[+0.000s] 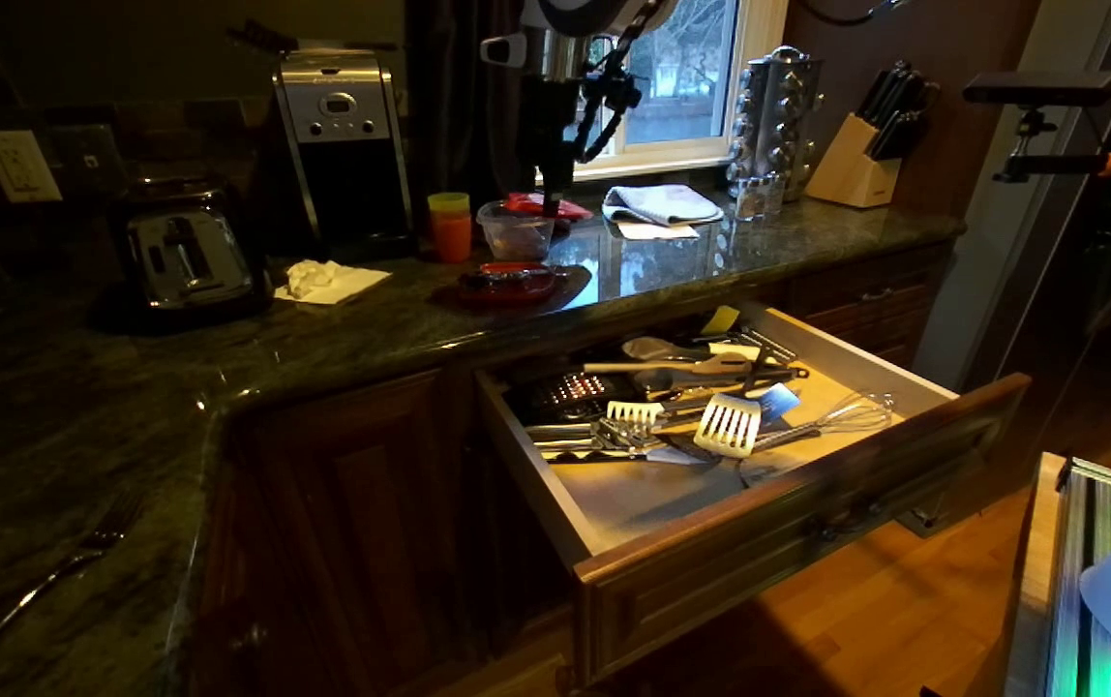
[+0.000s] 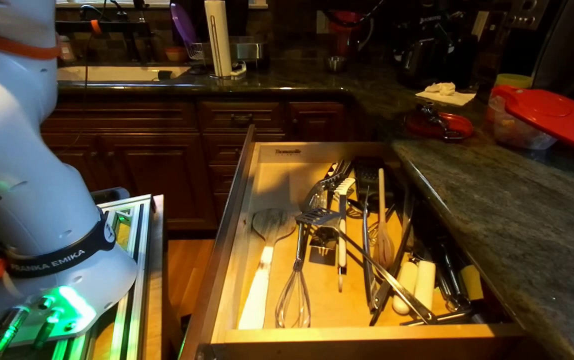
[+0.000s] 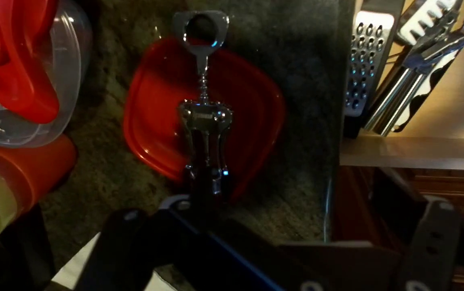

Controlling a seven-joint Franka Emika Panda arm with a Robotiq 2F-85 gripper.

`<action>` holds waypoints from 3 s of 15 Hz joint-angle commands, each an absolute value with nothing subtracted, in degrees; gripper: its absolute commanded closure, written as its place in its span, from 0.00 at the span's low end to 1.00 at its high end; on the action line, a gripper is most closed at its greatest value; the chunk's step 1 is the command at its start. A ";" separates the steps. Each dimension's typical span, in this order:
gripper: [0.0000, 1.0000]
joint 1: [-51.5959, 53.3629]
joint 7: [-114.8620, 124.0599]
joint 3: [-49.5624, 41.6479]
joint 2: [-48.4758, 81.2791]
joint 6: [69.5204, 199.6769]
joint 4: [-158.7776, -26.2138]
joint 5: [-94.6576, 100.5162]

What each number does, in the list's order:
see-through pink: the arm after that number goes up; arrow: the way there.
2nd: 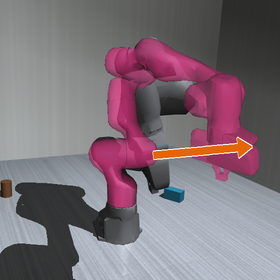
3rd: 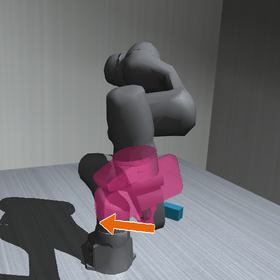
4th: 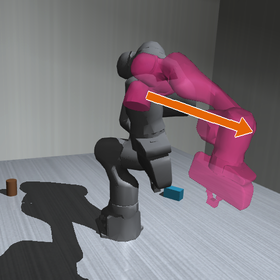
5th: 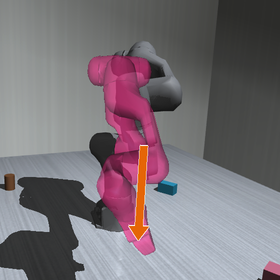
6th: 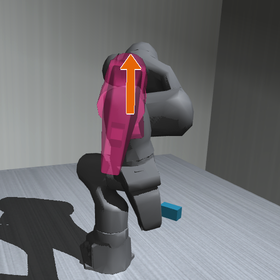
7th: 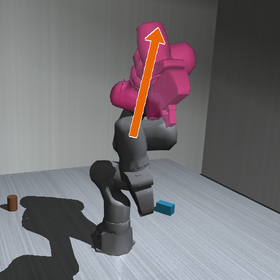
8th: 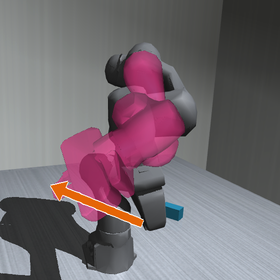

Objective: Put the can opener into the drawer

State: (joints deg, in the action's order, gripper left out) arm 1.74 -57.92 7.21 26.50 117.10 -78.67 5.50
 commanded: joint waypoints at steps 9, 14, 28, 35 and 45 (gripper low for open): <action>0.00 0.12 -68.10 9.91 48.50 112.77 -54.72 -0.79; 0.00 0.80 -67.73 8.91 53.42 110.24 -48.49 0.33; 0.62 1.48 -70.19 8.13 59.45 102.99 -39.27 2.65; 1.00 1.99 -69.57 7.97 57.51 99.73 -38.18 3.31; 0.60 2.96 -68.39 6.98 58.11 99.69 -36.68 5.55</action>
